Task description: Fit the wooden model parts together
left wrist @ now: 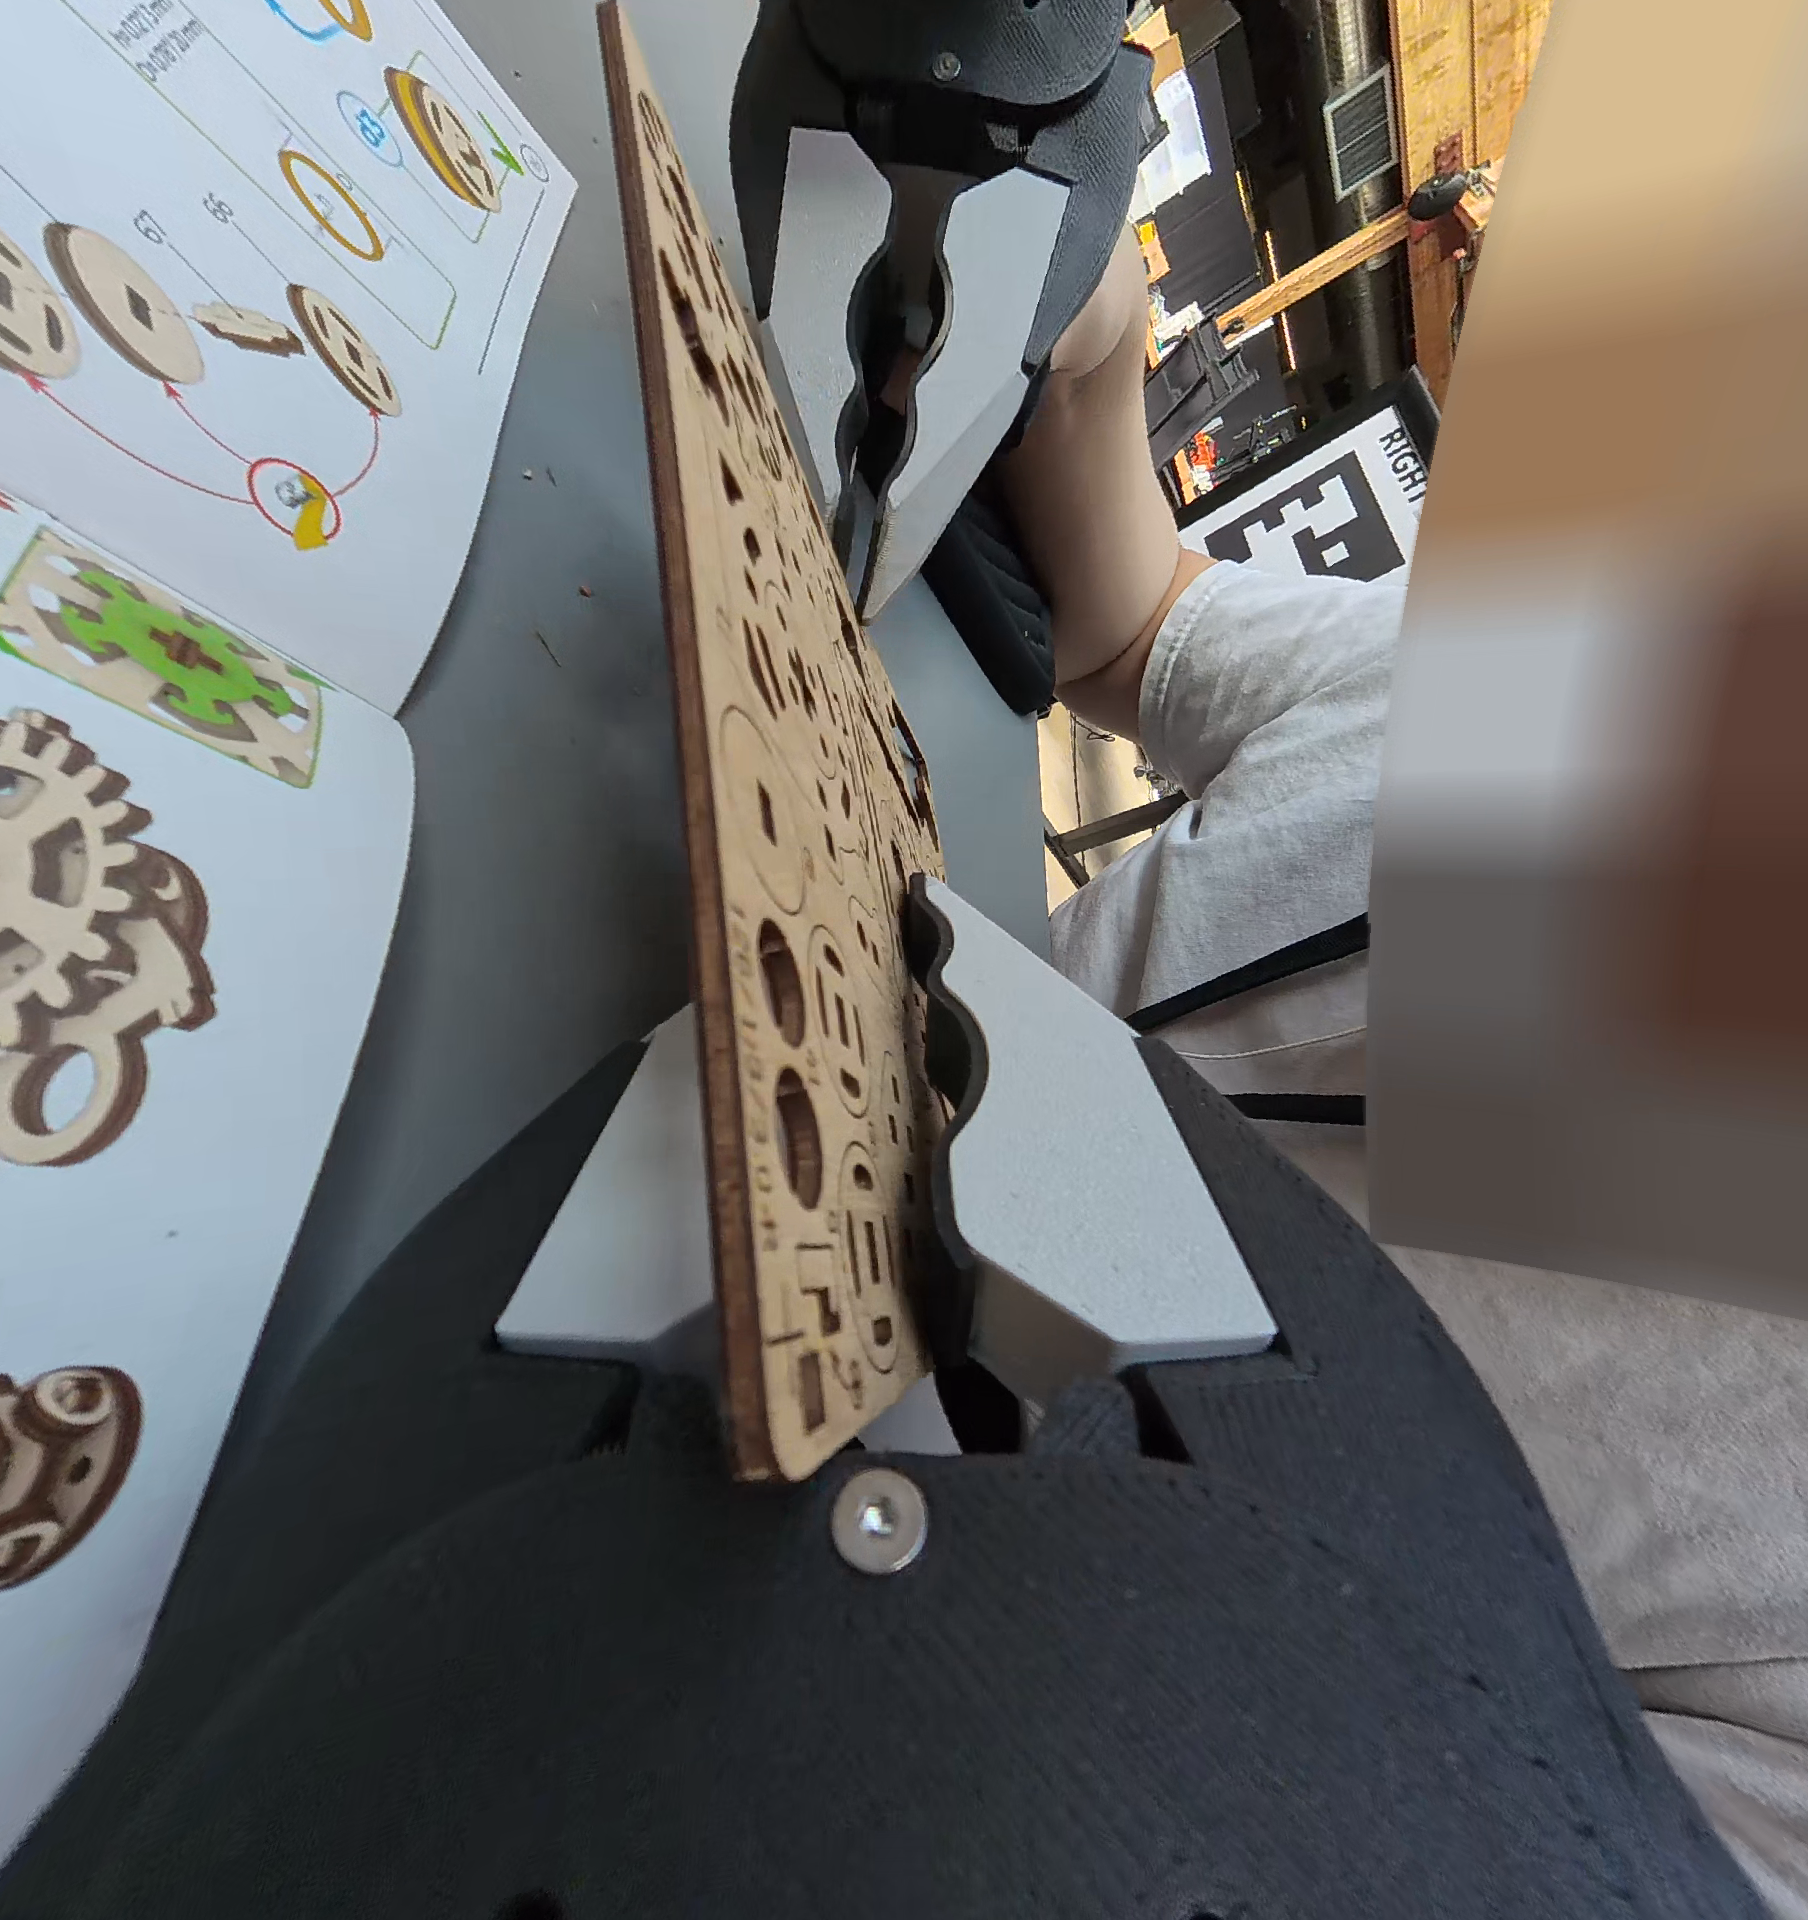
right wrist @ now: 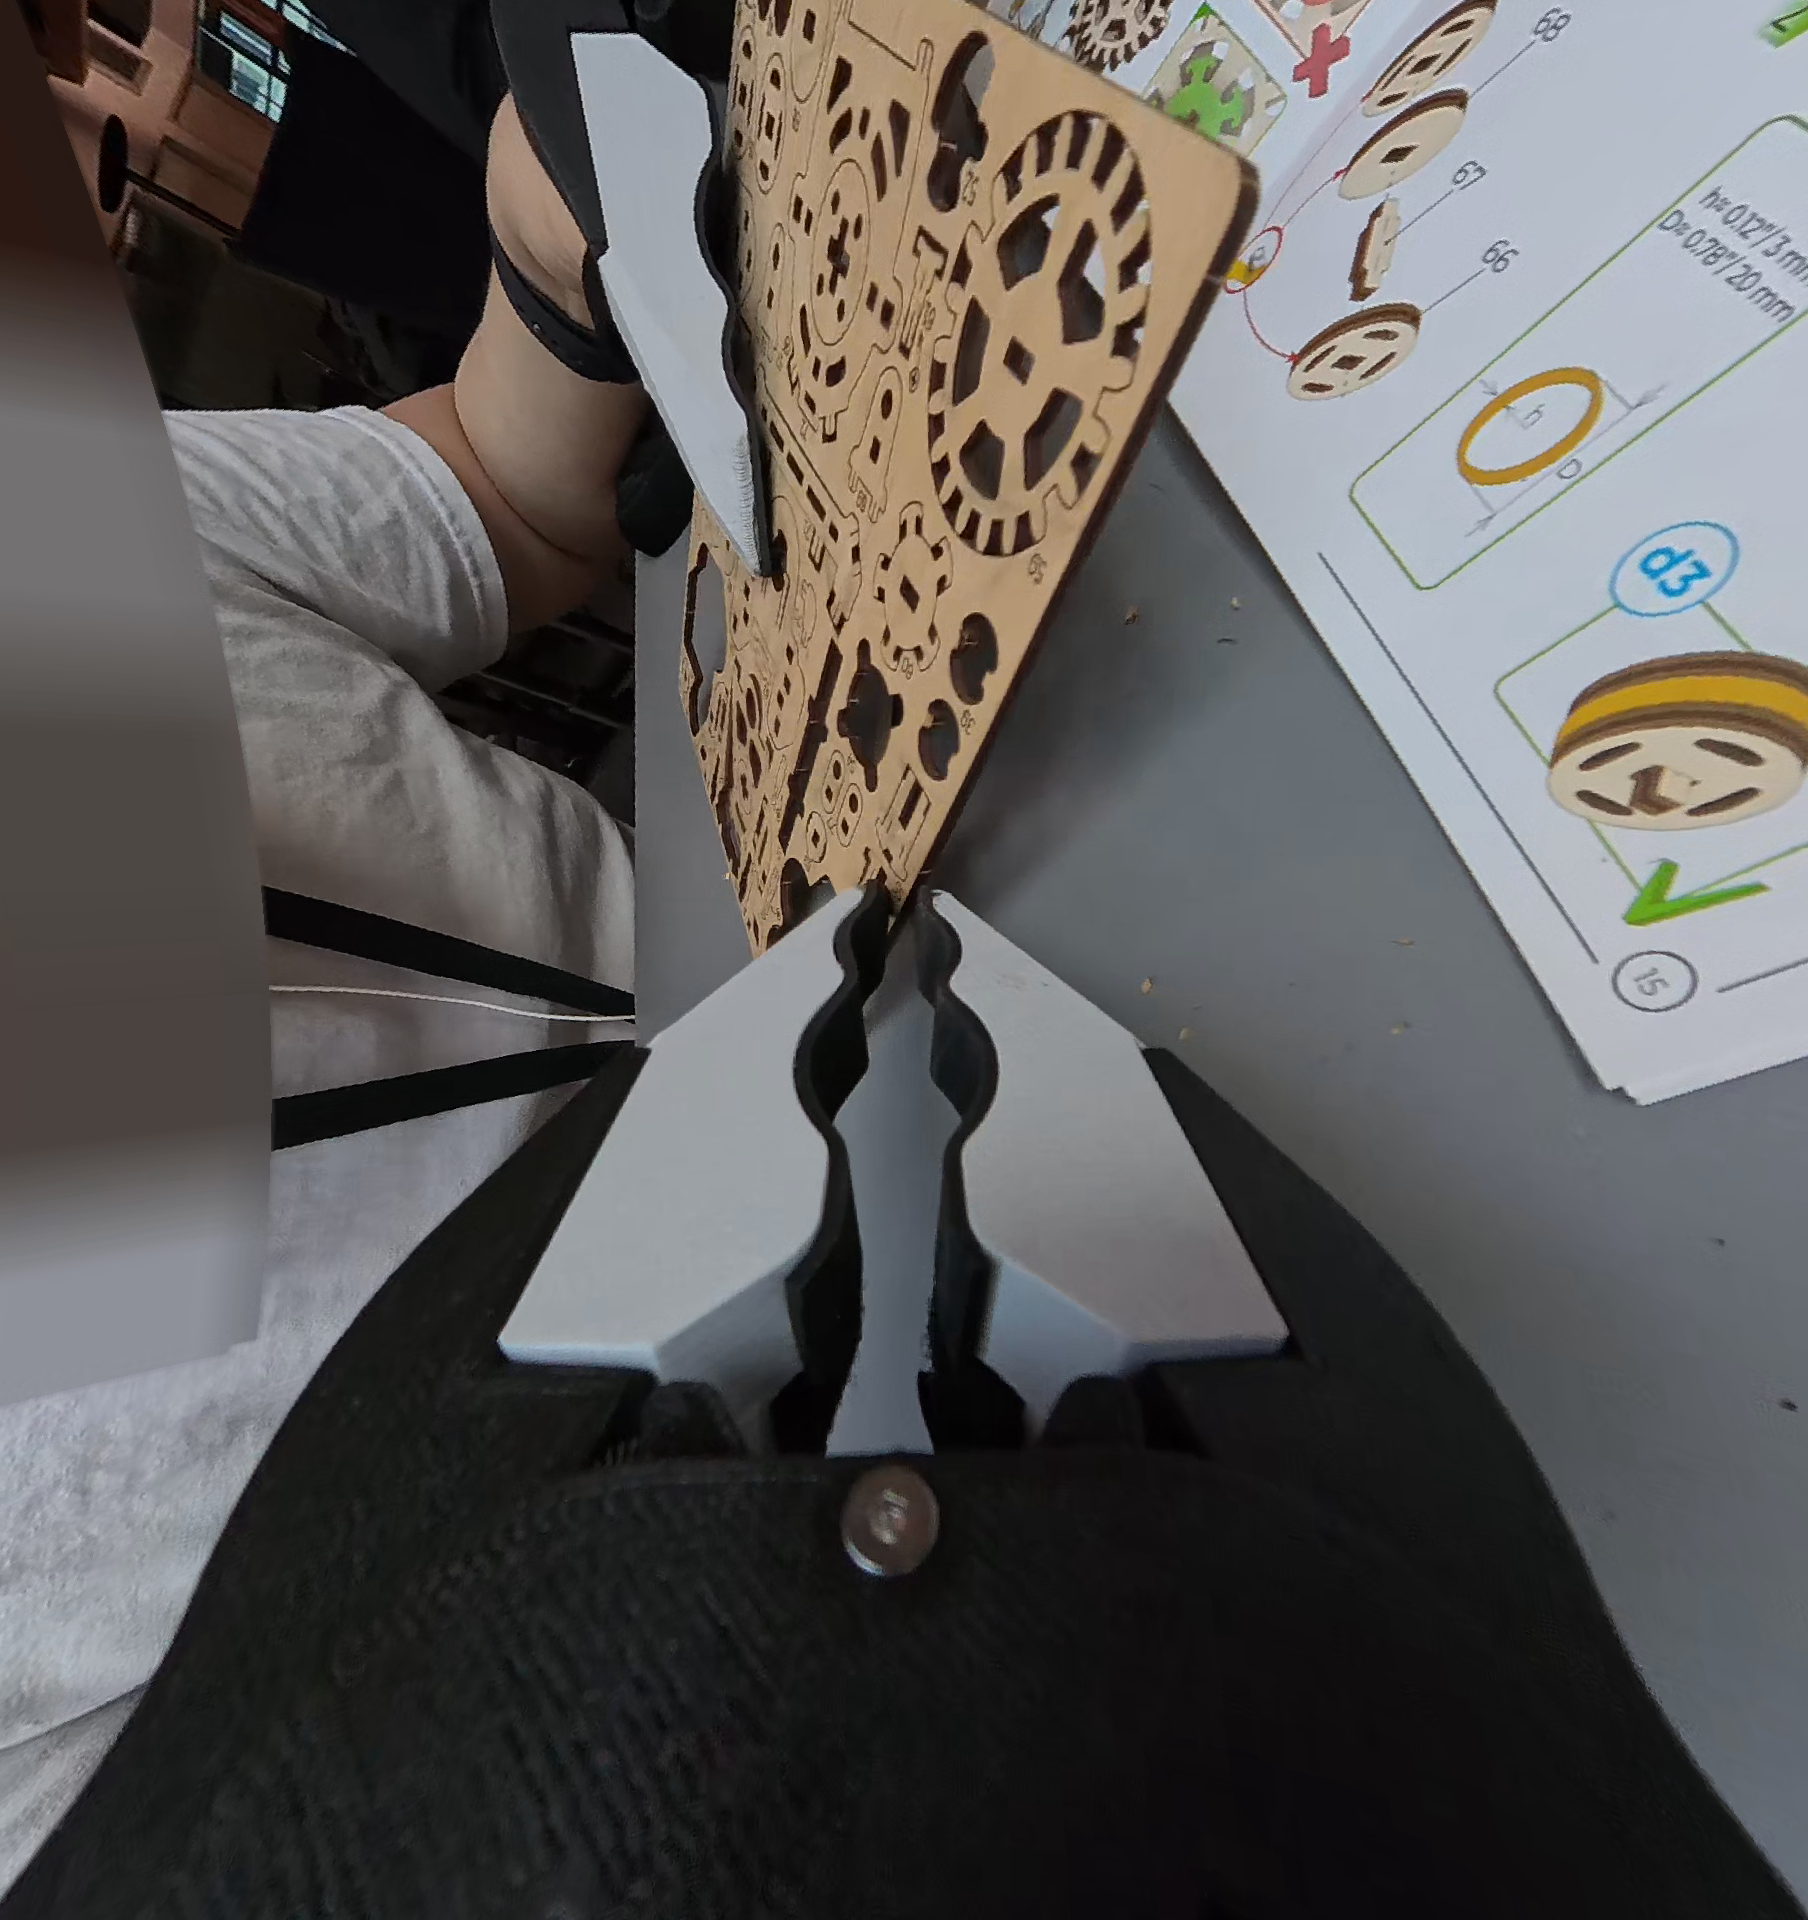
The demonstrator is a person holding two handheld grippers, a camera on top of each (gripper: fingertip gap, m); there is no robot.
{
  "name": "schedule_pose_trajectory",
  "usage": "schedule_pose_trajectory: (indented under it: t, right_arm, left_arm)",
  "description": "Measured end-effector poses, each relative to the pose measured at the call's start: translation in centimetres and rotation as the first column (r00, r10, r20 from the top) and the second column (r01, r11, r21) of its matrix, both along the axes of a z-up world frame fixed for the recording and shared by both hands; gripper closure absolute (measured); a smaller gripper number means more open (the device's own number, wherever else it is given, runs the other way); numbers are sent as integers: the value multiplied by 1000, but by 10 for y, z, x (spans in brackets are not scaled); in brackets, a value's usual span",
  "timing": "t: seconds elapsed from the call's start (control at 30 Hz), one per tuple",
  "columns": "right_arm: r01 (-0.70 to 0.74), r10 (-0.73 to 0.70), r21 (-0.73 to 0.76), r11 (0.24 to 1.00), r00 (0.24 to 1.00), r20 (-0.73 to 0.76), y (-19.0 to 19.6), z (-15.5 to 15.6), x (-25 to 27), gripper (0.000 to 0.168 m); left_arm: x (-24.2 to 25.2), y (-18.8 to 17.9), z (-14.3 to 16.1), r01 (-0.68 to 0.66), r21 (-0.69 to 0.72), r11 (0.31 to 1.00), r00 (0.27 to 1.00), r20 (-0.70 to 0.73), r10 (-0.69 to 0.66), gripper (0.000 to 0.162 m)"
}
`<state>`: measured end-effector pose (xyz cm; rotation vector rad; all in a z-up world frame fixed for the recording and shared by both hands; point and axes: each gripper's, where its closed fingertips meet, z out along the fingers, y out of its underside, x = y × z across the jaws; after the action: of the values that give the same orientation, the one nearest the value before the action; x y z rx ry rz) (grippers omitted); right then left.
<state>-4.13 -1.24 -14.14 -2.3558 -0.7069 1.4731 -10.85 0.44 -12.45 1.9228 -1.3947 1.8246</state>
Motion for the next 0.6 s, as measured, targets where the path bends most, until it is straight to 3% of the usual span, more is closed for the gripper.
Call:
schedule_pose_trajectory:
  t: [0.23,0.3,0.43,0.53,0.6]
  right_arm:
    - [12,-21,72,997,991,130,2,-10,1,165]
    - [30,-36,54,998,994,107,3,-8,1,165]
    - [54,-59,-60,997,995,-80,4,9,2,161]
    - [6,-9,-73,997,999,-43,-4,3,0,151]
    - [-21,21,-65,998,1000,-3,-9,-2,-3,155]
  left_arm:
    - [0,1,-3,-12,-15,1000,1000,-26,11,160]
    - [0,2,-4,-15,-17,1000,1000,-27,15,160]
    - [1,4,-2,-26,-2,1000,1000,-7,26,161]
    - [1,6,-2,-32,-12,999,999,-11,32,161]
    - [1,5,-2,-30,-10,999,1000,-8,30,161]
